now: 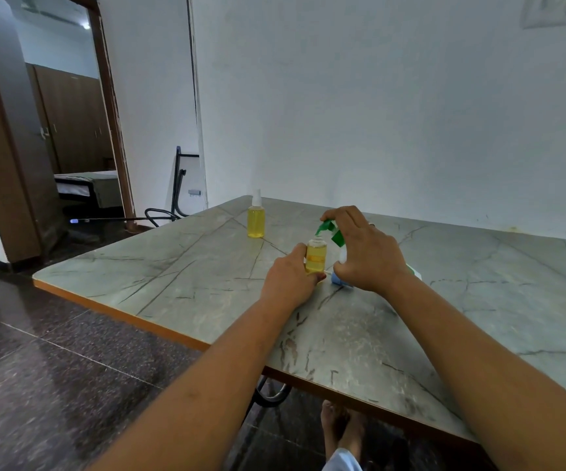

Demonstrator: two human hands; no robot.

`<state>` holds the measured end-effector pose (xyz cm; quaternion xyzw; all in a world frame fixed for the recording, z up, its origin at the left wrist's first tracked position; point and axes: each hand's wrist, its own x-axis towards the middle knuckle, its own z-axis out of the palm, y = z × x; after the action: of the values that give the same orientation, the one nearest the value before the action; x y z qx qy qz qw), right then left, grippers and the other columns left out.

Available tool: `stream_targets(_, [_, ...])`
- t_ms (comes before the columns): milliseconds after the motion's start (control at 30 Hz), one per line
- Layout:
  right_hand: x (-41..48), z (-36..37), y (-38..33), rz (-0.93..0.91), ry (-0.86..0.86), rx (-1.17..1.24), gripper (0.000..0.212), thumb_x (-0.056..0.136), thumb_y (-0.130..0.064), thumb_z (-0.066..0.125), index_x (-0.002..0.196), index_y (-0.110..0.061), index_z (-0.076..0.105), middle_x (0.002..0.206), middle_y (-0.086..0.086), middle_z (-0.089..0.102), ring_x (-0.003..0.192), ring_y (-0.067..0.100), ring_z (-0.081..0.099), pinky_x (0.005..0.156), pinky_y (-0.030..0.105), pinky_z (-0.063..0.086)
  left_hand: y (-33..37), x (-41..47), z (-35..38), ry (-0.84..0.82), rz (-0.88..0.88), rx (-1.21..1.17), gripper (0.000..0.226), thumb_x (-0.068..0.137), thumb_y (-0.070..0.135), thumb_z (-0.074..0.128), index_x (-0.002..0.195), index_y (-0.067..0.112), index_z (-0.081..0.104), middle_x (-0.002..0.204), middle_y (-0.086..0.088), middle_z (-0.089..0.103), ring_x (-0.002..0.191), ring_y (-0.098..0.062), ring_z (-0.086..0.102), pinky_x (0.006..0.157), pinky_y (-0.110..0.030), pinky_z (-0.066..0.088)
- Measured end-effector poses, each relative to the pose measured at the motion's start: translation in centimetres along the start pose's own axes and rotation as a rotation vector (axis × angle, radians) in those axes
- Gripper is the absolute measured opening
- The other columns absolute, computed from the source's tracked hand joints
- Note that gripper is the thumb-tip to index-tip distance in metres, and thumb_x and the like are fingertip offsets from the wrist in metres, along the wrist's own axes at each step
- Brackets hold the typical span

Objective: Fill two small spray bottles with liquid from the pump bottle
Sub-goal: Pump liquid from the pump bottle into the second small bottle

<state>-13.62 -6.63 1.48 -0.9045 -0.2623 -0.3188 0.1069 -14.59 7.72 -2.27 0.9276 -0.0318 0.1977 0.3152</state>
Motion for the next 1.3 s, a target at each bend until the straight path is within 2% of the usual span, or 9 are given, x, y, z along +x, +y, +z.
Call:
stream_targets(67, [-0.15,0.0,-0.03,-0.018,0.004,-0.017,0.075,0.062,-0.022,0.069,0.129,-0.032,0.036,0.126,-0.01,0.041,0.078,0.015,0.053,0.052,0.022,0.038,-0.03,-0.07,-0.02,0.004,0.002,-0.008,0.047,0.087,0.037,0.061,0.125,0.016,0.043,0.115,-0.013,0.062,0.1,-0.028,0.059,0.075,-0.03,0.041])
stream_targets(267, [-0.18,-0.18,-0.05,0.01,-0.011,0.018,0.071,0.062,-0.02,0.072,0.125,-0.028,0.04,0.121,-0.007,0.042,0.078,0.015,0.051,0.05,0.016,0.027,-0.11,0.03,0.13,0.004,-0.012,0.003,0.047,0.087,0.039,0.061,0.124,0.017,0.043,0.115,-0.013,0.062,0.099,-0.028,0.059,0.078,-0.032,0.045])
stream_targets(433, [0.01,-0.02,0.15,0.018,-0.01,0.019,0.069,0.062,-0.021,0.071,0.124,-0.026,0.041,0.121,-0.005,0.041,0.077,0.016,0.05,0.049,0.016,0.025,-0.24,0.18,0.27,0.004,-0.008,0.019,0.047,0.087,0.04,0.061,0.124,0.018,0.042,0.114,-0.014,0.062,0.098,-0.028,0.059,0.081,-0.036,0.048])
stream_targets(633, [-0.25,0.02,0.19,-0.006,-0.021,0.01,0.08,0.061,-0.019,0.068,0.133,-0.032,0.034,0.133,-0.01,0.039,0.083,0.019,0.055,0.051,0.02,0.03,-0.51,0.15,0.34,0.011,0.018,-0.035,0.044,0.086,0.037,0.062,0.12,0.015,0.046,0.11,-0.015,0.062,0.099,-0.032,0.058,0.076,-0.034,0.043])
stream_targets(967, [0.0,-0.02,-0.02,0.019,0.007,0.028,0.068,0.062,-0.017,0.069,0.123,-0.027,0.042,0.12,-0.004,0.04,0.079,0.019,0.053,0.048,0.018,0.027,-0.24,0.28,0.29,0.007,0.006,0.004,0.047,0.086,0.039,0.062,0.123,0.018,0.043,0.114,-0.014,0.061,0.099,-0.029,0.058,0.082,-0.036,0.047])
stream_targets(1200, [-0.16,-0.04,0.01,0.004,-0.014,0.018,0.078,0.062,-0.016,0.069,0.131,-0.03,0.036,0.127,-0.006,0.04,0.08,0.017,0.052,0.052,0.02,0.032,-0.11,0.17,0.22,0.01,-0.004,0.006,0.049,0.086,0.039,0.062,0.126,0.017,0.042,0.118,-0.013,0.06,0.102,-0.027,0.057,0.078,-0.031,0.043])
stream_targets(1300, [-0.13,-0.12,-0.05,0.013,-0.023,0.024,0.076,0.062,-0.015,0.07,0.13,-0.029,0.037,0.127,-0.005,0.04,0.081,0.016,0.051,0.049,0.017,0.028,-0.01,0.23,0.22,0.005,-0.017,0.019,0.052,0.086,0.04,0.062,0.128,0.018,0.041,0.12,-0.012,0.059,0.103,-0.027,0.057,0.08,-0.032,0.045])
